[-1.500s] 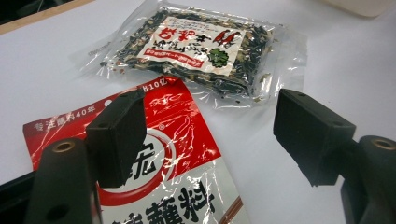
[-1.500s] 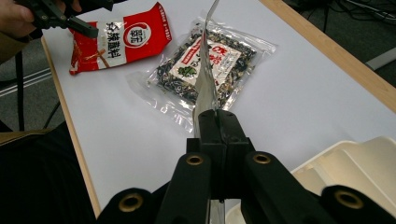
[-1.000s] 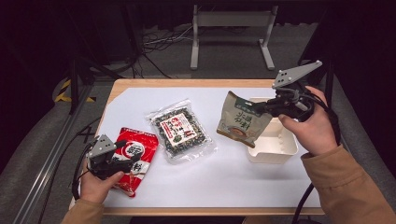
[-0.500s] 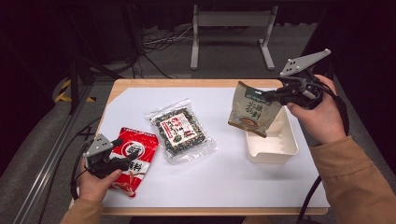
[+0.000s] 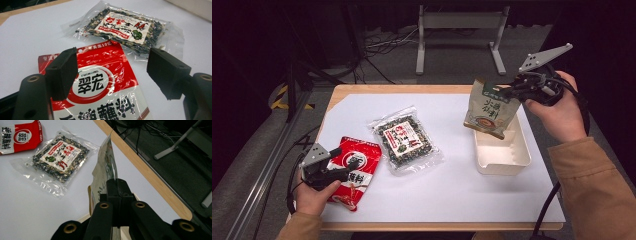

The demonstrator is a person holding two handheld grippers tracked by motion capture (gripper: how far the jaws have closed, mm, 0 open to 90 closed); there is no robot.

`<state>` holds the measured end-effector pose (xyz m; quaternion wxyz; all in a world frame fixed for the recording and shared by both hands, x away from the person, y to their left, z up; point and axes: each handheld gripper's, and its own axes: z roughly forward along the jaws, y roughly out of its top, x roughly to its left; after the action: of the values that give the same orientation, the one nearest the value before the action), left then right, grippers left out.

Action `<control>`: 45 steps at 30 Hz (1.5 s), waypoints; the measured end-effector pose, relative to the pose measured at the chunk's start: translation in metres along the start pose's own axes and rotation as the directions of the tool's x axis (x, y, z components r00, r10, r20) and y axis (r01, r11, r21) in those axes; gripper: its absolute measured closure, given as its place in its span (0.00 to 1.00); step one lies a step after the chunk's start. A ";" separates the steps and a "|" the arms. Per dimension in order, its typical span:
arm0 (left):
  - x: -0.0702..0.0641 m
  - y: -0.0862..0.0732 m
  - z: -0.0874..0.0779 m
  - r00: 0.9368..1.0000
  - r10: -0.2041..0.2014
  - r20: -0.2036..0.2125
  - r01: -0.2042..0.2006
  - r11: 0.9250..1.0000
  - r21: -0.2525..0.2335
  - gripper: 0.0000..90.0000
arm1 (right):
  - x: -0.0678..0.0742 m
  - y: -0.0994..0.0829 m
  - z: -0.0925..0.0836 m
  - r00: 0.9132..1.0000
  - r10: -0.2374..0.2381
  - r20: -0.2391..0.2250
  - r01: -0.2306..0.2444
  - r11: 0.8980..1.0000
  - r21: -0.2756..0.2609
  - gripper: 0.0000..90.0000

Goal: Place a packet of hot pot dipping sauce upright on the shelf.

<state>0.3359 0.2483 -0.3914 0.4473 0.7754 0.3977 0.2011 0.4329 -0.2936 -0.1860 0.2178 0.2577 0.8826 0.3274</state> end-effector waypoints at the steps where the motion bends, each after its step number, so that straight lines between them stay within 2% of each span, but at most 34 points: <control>1: 0.000 0.000 0.000 1.000 -0.001 0.000 0.001 1.000 0.000 0.28 | -0.002 0.000 0.001 1.000 -0.002 -0.001 0.002 1.000 0.000 1.00; 3: 0.000 0.000 0.000 1.000 0.000 0.000 0.000 1.000 0.001 0.28 | -0.006 0.000 0.002 1.000 -0.004 -0.004 0.004 1.000 -0.002 1.00; 6: 0.000 0.000 0.001 1.000 -0.001 -0.002 0.001 1.000 0.004 0.28 | -0.008 0.001 0.003 1.000 -0.029 0.002 0.029 1.000 0.004 1.00; 10: -0.001 -0.002 -0.001 1.000 -0.001 -0.011 0.001 1.000 0.005 0.28 | -0.019 0.003 0.008 0.998 -0.060 0.015 0.060 0.998 0.020 1.00; 16: 0.000 -0.007 -0.007 1.000 -0.016 -0.025 0.016 1.000 0.005 0.28 | -0.032 0.002 0.012 0.997 -0.082 0.011 0.082 0.997 0.007 1.00; 23: 0.001 -0.012 -0.013 0.999 -0.026 -0.040 0.027 1.000 0.009 0.28 | -0.042 0.004 0.018 0.988 -0.152 0.028 0.151 0.988 0.019 1.00; 34: 0.002 -0.015 -0.015 0.998 -0.036 -0.047 0.036 0.999 0.009 0.28 | -0.063 -0.004 0.028 0.985 -0.167 0.031 0.167 0.986 0.020 1.00; 42: 0.002 -0.014 -0.014 0.999 -0.031 -0.045 0.031 0.999 0.010 0.28 | -0.074 -0.010 0.038 0.979 -0.195 0.066 0.193 0.980 0.038 1.00; 45: 0.001 -0.014 -0.013 0.998 -0.033 -0.045 0.033 0.999 0.008 0.28 | -0.076 -0.012 0.042 0.980 -0.187 0.071 0.185 0.982 0.031 1.00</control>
<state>0.3218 0.2604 -0.3964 0.4382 0.7661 0.4211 0.2091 0.5108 -0.3276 -0.2071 0.2766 0.1885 0.8981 0.2853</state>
